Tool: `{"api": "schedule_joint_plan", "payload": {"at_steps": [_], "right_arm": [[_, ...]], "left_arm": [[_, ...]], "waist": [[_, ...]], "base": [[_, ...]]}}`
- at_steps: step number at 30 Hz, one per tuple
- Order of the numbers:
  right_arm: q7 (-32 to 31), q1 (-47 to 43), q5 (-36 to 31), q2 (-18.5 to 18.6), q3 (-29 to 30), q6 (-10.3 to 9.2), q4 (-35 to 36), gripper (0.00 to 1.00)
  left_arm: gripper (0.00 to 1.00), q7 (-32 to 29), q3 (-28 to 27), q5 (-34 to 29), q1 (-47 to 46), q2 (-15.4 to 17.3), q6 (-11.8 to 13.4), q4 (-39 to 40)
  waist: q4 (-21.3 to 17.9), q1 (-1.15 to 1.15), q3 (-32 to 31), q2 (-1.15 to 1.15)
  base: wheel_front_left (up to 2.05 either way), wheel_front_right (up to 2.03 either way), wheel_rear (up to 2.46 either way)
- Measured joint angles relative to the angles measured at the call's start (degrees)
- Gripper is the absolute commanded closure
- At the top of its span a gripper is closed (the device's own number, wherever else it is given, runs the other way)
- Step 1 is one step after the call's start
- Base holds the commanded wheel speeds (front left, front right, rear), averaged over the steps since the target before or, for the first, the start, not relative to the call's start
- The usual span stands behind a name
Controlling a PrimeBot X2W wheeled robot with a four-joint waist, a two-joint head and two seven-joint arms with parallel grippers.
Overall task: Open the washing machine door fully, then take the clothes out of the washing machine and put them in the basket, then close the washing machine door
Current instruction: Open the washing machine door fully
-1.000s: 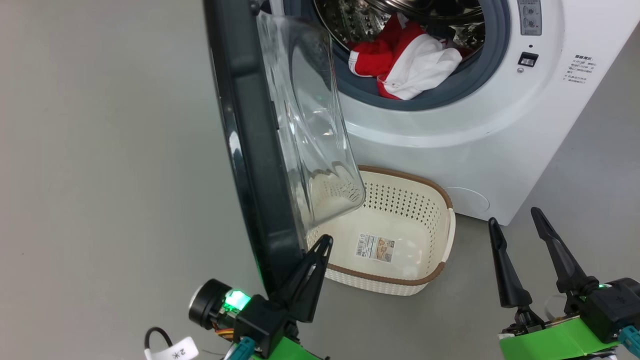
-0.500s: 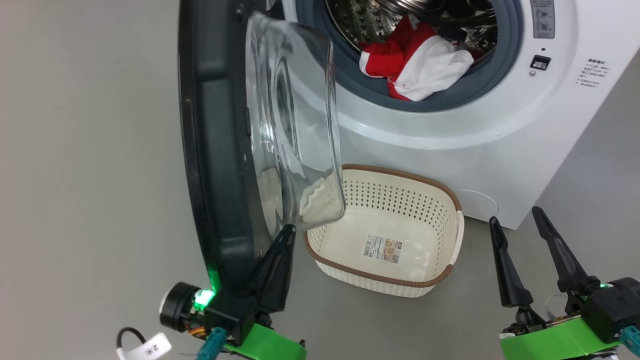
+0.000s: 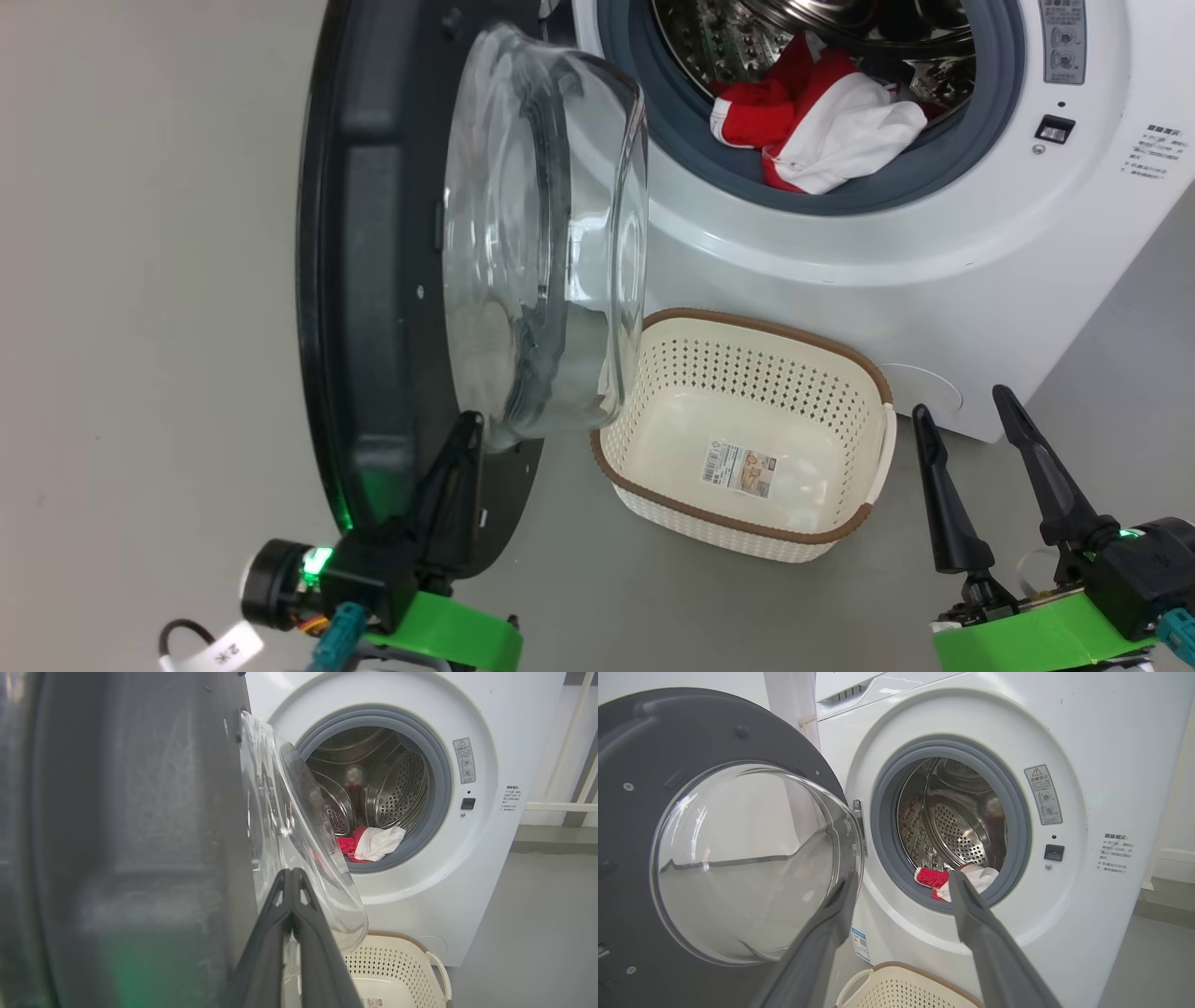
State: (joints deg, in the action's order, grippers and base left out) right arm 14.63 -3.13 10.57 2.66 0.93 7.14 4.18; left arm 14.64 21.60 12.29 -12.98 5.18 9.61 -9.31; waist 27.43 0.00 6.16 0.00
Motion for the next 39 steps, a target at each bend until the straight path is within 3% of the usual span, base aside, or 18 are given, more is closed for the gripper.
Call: {"api": "schedule_joint_plan", "payload": {"at_steps": [21,39], "right_arm": [[0.00,-0.04,-1.37,0.01,-0.78,0.00,0.25,0.00],[0.00,-0.27,-2.74,0.02,-2.01,0.00,0.88,0.00]], "left_arm": [[1.00,0.07,-6.03,2.86,0.04,1.55,2.05,-2.58],[1.00,0.07,-12.83,1.81,-2.54,2.90,3.47,-4.78]], "waist": [[1.46,0.01,0.22,0.00],[1.55,0.01,1.51,0.00]], "base": [[0.00,0.00,0.00],[0.00,0.00,0.00]]}}
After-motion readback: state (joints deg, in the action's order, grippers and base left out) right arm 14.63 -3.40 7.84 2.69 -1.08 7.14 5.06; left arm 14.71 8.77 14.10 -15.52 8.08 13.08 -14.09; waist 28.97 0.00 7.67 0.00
